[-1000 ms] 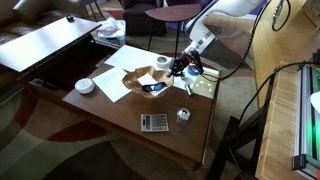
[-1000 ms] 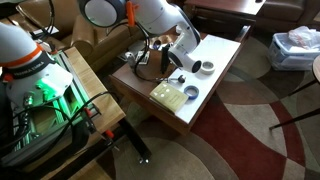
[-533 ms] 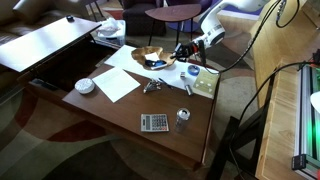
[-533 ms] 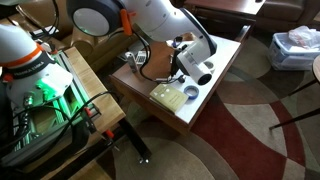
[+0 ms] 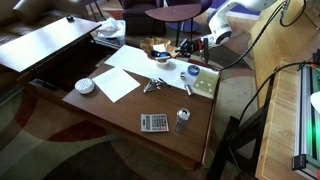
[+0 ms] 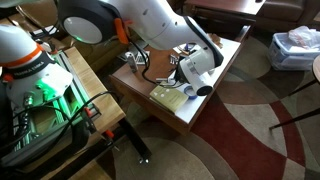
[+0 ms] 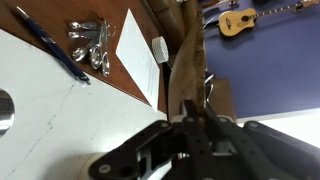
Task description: Pick up the brown bowl and put it on the white masking tape
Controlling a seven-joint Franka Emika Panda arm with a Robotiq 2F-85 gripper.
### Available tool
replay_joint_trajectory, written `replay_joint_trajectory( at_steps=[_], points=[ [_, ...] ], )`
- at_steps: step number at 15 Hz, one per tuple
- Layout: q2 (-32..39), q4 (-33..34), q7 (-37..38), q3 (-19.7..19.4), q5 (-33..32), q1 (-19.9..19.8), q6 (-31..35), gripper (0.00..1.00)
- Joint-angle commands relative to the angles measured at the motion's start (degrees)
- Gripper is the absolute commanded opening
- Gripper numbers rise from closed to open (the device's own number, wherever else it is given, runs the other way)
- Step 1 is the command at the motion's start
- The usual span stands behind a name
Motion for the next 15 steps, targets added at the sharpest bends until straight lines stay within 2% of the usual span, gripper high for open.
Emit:
replay_joint_trajectory(
  at_steps=[1, 2, 6, 10, 15],
  points=[
    [0.0, -0.3, -2.82, -0.23, 3.68, -0.04, 1.22, 0.03],
    [-0.02, 0.19, -4.12, -2.42, 7.08, 1.47, 0.93, 0.03],
    [0.0, 0.41, -6.46, -5.47, 13.98, 3.64, 2.27, 0.03],
    [0.02, -0.03, -11.03, -8.63, 19.2, 7.08, 6.74, 0.03],
    [0.05, 0.25, -11.4, -11.36, 23.39, 10.91, 10.22, 0.03]
  ],
)
